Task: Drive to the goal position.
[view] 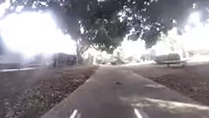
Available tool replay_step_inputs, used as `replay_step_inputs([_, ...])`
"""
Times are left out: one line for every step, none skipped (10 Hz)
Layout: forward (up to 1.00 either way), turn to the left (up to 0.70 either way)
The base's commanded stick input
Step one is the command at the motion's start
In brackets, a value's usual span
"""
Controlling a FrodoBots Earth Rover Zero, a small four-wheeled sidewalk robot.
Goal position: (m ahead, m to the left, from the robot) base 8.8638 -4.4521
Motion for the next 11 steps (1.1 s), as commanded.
replay_step_inputs([0.70,0.00])
replay_step_inputs([0.70,0.00])
replay_step_inputs([0.70,0.00])
replay_step_inputs([0.70,0.00])
replay_step_inputs([0.70,0.00])
replay_step_inputs([0.70,0.00])
replay_step_inputs([0.70,0.00])
replay_step_inputs([0.70,0.00])
replay_step_inputs([0.70,0.00])
replay_step_inputs([0.70,-0.25])
replay_step_inputs([0.70,-0.12])
